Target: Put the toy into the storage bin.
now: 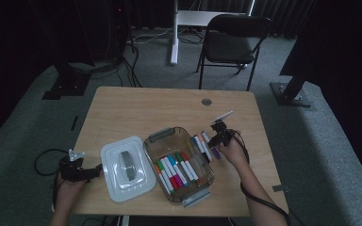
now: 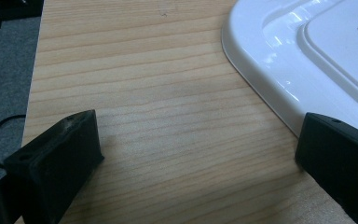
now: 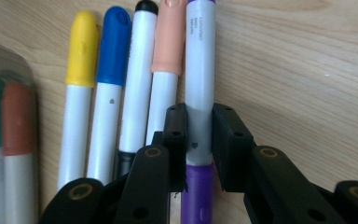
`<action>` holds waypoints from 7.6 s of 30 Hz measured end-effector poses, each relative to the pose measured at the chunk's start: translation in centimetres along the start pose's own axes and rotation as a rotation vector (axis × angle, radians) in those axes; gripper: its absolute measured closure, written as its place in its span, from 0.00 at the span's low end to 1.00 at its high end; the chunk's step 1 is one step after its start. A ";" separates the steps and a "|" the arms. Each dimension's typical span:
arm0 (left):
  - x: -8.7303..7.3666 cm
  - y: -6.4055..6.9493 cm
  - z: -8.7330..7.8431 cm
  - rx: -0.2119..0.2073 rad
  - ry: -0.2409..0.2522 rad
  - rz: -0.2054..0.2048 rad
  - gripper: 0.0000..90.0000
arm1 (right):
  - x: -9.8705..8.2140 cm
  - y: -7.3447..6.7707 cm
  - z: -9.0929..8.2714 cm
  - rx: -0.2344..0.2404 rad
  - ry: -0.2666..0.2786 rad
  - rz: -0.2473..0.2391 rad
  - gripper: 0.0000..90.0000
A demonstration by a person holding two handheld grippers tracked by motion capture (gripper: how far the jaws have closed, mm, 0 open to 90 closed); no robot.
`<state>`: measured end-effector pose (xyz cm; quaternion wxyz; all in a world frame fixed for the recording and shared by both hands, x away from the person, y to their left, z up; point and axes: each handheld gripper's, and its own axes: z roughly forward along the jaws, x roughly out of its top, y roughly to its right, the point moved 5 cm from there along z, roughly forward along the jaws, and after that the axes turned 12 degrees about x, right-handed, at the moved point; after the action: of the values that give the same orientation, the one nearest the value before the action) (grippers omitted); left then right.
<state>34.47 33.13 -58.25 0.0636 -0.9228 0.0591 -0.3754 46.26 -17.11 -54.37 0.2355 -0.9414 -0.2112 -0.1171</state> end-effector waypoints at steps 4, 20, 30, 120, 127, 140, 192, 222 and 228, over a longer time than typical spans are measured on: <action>0.0 0.0 0.0 0.000 0.000 0.000 0.01 | -0.1 -0.3 -1.1 0.016 0.022 0.008 0.85; 0.0 0.0 0.0 0.000 0.000 0.000 0.01 | 0.2 -3.3 -6.6 0.059 0.109 -0.038 0.85; 0.0 0.0 0.0 0.000 0.001 -0.003 0.01 | 0.4 -8.5 -10.2 0.106 0.170 -0.146 0.85; 0.0 0.0 0.0 0.000 0.001 0.000 0.01 | -1.6 -16.2 -4.9 0.201 -0.028 -0.298 0.65; 0.0 0.0 0.0 0.001 0.001 0.000 0.01 | -1.1 -13.1 -7.7 0.183 0.050 -0.271 0.65; 0.0 0.0 0.0 0.000 0.000 0.000 0.01 | -0.6 -5.1 -7.2 0.076 0.101 -0.133 0.66; 0.0 0.0 0.0 0.000 0.000 0.000 0.01 | 0.6 -0.6 -3.3 -0.015 0.104 -0.004 0.85; 0.0 0.0 0.0 0.000 -0.001 0.001 0.01 | 0.9 -15.4 -11.7 0.172 0.197 -0.234 0.85; 0.0 0.0 0.0 -0.001 -0.001 0.000 0.01 | 0.5 -18.4 -10.1 0.228 0.158 -0.287 0.85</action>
<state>34.47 33.13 -58.24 0.0632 -0.9230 0.0590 -0.3750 37.17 -7.19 -38.20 0.3375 -0.8567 -0.3360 -0.1982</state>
